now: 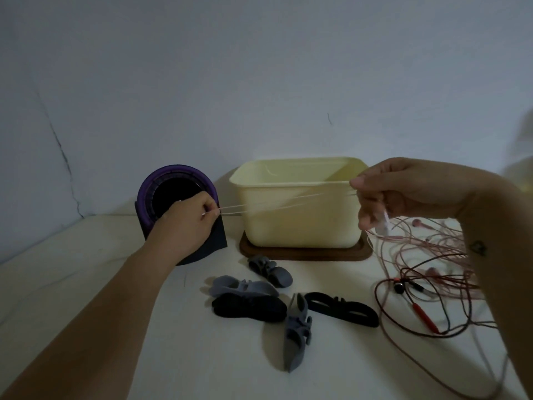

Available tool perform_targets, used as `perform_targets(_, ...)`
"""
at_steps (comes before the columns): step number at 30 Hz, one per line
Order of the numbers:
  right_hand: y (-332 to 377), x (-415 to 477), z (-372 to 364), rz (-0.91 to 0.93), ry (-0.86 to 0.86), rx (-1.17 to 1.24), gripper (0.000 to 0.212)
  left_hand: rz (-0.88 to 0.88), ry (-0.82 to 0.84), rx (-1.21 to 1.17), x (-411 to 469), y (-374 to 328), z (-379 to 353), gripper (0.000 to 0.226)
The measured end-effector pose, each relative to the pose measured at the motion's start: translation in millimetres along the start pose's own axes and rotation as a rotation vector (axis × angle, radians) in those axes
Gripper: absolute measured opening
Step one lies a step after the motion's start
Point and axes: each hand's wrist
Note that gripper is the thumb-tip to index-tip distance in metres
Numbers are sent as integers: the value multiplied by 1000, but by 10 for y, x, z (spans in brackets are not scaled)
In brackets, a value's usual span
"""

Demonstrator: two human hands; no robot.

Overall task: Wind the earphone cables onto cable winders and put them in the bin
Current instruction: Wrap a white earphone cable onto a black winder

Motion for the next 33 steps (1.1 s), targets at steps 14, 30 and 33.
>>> perform_targets(14,-32,148,-122,175,-318,576,21,-138,408,209,-82,-72,-196,11)
perform_targets(30,347,214,-383,216,-311,-220,16,-363,644,193,-710,-846,-566,40)
perform_targets(33,382,238,-463,198,-302,-288,15,-367,628,188,-722,-851,-587,37)
Point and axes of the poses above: each hand's wrist, its own x-axis towards the middle knuckle, its own z-axis out of the back of the hand, y = z × x, and after that the axes turned 11 degrees about z, right-handed
